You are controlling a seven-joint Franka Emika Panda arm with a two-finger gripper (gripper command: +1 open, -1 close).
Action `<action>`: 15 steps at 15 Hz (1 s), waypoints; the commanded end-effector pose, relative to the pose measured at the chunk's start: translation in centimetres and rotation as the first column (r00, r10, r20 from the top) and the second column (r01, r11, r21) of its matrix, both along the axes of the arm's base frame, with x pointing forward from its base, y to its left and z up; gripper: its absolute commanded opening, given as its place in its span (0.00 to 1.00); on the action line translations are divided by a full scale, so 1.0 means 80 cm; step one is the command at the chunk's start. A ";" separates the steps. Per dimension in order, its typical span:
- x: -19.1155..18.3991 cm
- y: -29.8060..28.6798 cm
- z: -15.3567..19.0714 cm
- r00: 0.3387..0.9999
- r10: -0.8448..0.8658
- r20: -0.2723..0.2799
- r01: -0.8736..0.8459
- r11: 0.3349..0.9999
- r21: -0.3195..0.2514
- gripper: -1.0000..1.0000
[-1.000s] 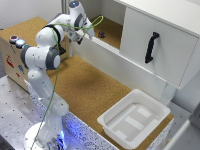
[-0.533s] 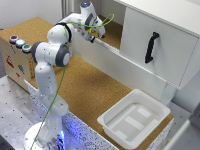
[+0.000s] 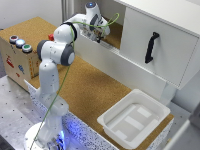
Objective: Go towards the purple block and grasp it
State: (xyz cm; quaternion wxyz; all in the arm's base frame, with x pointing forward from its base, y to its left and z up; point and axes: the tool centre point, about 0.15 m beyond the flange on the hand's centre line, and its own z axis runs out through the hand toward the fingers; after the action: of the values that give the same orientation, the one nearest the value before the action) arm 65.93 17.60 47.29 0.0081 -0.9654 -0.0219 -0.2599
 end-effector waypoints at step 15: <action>-0.128 0.056 0.088 0.992 0.127 -0.013 -0.127 0.987 -0.102 0.00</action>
State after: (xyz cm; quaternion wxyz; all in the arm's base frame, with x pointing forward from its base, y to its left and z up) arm 61.80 20.41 52.73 -0.0148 -0.9625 -0.0535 -0.2655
